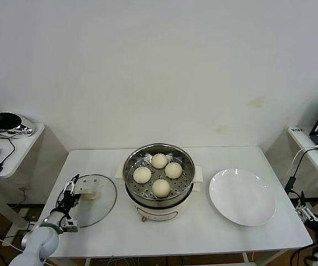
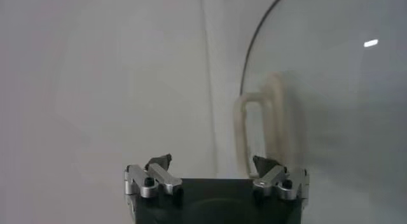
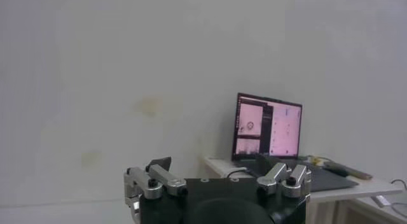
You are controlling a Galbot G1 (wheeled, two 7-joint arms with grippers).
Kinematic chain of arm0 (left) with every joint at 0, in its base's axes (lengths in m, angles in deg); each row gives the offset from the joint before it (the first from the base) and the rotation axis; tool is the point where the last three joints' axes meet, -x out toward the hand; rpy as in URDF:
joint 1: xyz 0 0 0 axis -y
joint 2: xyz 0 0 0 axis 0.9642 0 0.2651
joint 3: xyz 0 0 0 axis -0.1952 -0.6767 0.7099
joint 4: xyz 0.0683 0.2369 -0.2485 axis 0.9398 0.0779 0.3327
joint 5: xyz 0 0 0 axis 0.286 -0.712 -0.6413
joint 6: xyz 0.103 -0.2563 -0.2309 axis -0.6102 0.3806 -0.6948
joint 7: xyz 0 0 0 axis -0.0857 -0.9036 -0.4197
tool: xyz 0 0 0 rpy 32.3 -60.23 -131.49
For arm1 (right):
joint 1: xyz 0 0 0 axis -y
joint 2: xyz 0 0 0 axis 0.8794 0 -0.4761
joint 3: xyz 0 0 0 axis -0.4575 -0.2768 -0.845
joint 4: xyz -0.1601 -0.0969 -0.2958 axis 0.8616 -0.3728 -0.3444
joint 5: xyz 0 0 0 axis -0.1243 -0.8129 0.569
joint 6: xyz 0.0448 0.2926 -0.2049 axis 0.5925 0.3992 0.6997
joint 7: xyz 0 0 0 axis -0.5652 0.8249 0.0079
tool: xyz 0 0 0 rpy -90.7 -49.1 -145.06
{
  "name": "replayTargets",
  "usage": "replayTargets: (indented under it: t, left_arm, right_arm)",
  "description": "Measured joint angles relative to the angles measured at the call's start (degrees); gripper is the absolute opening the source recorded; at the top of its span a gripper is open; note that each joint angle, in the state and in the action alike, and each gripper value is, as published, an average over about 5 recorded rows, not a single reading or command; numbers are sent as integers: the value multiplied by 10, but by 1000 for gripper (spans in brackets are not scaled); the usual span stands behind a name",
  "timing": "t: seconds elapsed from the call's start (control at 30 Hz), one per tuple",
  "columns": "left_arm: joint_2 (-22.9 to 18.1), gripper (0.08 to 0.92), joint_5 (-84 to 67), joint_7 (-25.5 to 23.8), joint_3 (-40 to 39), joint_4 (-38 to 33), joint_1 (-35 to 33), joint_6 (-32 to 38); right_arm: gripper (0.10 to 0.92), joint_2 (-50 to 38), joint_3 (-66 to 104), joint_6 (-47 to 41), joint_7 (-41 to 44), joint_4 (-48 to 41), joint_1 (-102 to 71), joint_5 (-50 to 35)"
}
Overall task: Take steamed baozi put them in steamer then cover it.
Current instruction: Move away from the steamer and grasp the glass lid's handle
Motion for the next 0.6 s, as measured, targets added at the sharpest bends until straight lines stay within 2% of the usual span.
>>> replayTargets:
  t: [0.27,0.37,0.6]
  left_arm:
    - [-8,811,1,1,-7,22,19,3]
    - [-11,749,-2,2,-8,29,22,6]
    - [-19,541,-5,7,-10,43,28,13]
  right_arm:
    - [823,3,2,3,0,-3,-2,1]
    - [823,3,2,4,0,-3,-3,1]
    - [823,5,0,5,1,-2,-7,4]
